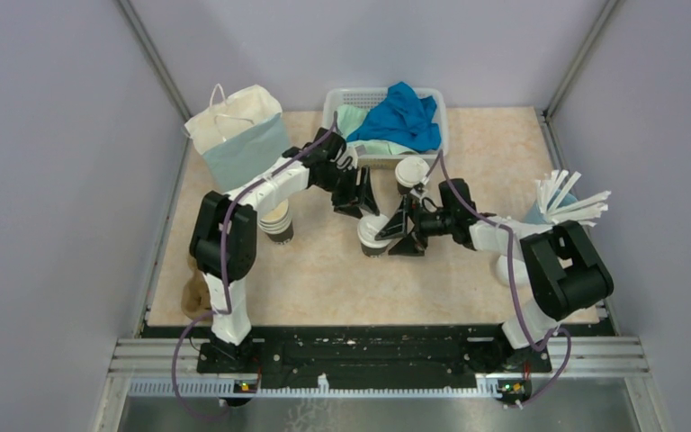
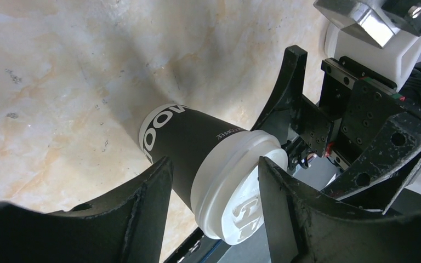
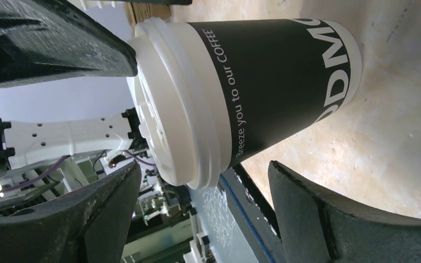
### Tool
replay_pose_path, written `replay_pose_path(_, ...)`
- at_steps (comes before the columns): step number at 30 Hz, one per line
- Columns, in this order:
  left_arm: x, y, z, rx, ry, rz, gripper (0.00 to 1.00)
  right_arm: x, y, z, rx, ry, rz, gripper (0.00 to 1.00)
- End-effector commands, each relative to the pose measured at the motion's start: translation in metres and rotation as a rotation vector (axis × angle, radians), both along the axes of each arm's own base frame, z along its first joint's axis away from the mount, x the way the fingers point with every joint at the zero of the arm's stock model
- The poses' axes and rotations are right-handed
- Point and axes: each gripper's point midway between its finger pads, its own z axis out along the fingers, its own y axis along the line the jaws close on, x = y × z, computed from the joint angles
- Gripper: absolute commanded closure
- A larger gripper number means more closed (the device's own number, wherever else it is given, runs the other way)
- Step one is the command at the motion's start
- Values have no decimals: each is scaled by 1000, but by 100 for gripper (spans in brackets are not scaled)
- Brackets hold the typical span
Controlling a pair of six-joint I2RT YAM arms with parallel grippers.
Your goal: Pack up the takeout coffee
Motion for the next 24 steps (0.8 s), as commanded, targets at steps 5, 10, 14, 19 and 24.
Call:
replay_pose_path(5,-10,16,-18,55,2,23,37,-6,4,-12,9,-20,8,18)
replay_pose_path(10,-12,20,-22,65,3,29,37,-15,-1,-27,-1,-11,11,20)
replay_pose_path(14,-15,23,-28,78,10,34,37,-16,-4,-44,-37,4,-3,22)
replay_pose_path(19,-18,29,-38,100,17,44,39,-14,-8,-64,-87,12,-17,22)
replay_pose_path(24,-23,36,-47,118,30,50,39,-18,-12,-79,-127,31,-21,23)
